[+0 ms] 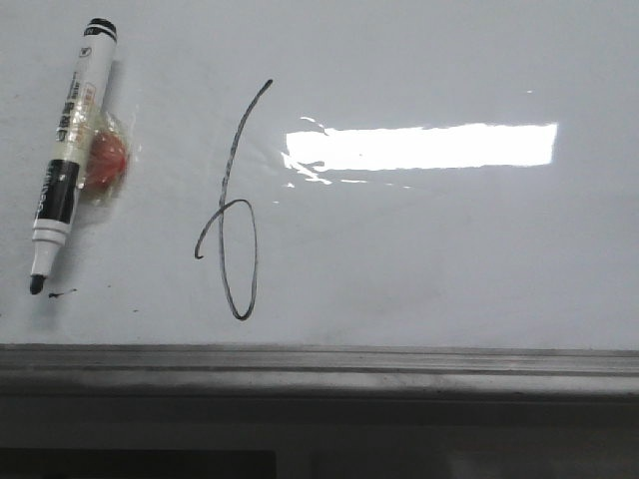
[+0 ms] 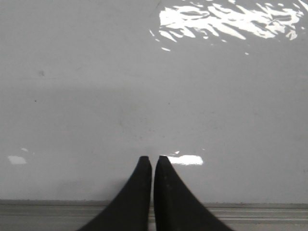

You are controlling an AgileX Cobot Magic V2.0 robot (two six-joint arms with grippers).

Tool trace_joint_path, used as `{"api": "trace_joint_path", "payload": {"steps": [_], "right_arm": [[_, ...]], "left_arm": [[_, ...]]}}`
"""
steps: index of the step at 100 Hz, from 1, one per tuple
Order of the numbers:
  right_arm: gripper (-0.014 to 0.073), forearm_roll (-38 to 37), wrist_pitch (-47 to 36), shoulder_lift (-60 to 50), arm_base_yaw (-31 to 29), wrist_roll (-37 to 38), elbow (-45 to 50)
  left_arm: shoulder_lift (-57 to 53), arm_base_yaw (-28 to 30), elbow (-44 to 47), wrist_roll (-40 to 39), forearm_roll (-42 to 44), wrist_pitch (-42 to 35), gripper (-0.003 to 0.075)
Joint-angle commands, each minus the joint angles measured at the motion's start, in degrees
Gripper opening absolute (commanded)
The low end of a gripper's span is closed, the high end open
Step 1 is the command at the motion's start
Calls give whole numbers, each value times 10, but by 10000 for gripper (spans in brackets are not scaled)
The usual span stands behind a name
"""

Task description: Write number 6 on whiteboard

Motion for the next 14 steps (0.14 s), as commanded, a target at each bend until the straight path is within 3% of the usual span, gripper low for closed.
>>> {"api": "trace_joint_path", "payload": {"steps": [1, 14], "right_arm": [[-64, -6, -8, -11, -4, 0, 16], [-64, -6, -8, -11, -4, 0, 16]], "left_arm": [[-18, 0, 25, -4, -4, -25, -19], [-18, 0, 25, -4, -4, -25, -19]]}}
